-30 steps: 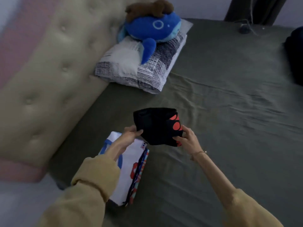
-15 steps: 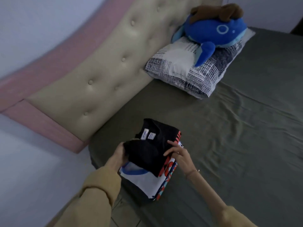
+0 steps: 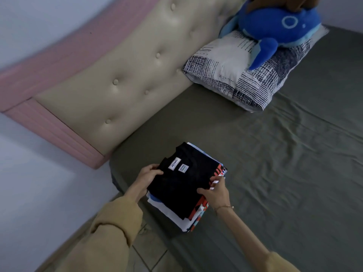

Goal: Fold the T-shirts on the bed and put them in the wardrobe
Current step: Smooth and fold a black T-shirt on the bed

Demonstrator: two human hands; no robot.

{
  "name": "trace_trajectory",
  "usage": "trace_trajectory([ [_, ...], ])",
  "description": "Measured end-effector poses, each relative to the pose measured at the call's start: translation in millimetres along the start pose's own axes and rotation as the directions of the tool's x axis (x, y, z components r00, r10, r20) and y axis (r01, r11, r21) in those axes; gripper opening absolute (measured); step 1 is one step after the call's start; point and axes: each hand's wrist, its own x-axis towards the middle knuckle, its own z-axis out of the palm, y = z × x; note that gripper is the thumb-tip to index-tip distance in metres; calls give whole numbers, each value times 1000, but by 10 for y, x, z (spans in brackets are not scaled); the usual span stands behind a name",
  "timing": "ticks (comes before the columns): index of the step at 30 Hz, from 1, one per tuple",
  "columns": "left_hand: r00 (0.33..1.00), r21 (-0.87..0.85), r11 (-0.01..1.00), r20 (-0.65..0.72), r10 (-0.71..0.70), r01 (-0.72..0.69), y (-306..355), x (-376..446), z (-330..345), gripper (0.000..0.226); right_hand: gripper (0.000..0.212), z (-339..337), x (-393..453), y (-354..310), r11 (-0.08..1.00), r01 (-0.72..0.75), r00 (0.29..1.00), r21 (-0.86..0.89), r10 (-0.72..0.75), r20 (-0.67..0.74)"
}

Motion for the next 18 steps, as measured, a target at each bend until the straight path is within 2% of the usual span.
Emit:
trace_trajectory([
  [3, 1000, 245, 969, 6, -19, 17, -121, 19, -38, 34, 47, 53, -28, 65, 985, 9, 998, -175, 2, 60],
  [5, 998, 354, 935, -43, 44, -26, -180, 22, 4, 35, 45, 67, -11, 88, 975, 20, 997, -223, -1, 83],
  [10, 971, 471, 865, -67, 229, -172, -95, 42, 225, 24, 30, -2, 50, 8, 981, -92, 991, -169, 107, 80],
  [13, 971, 560, 814, -64, 229, -155, -87, 87, 301, 26, 29, -40, 58, -6, 974, -79, 989, -210, 103, 103],
  [15, 964, 619, 776, -109, 241, -124, -69, 86, 363, 29, 26, -67, 48, -5, 966, -49, 992, -254, 76, 101],
  [18, 907, 739, 661, -182, 379, -127, 75, 14, 505, 33, 29, -153, 52, -75, 932, -9, 996, -361, 40, 77],
])
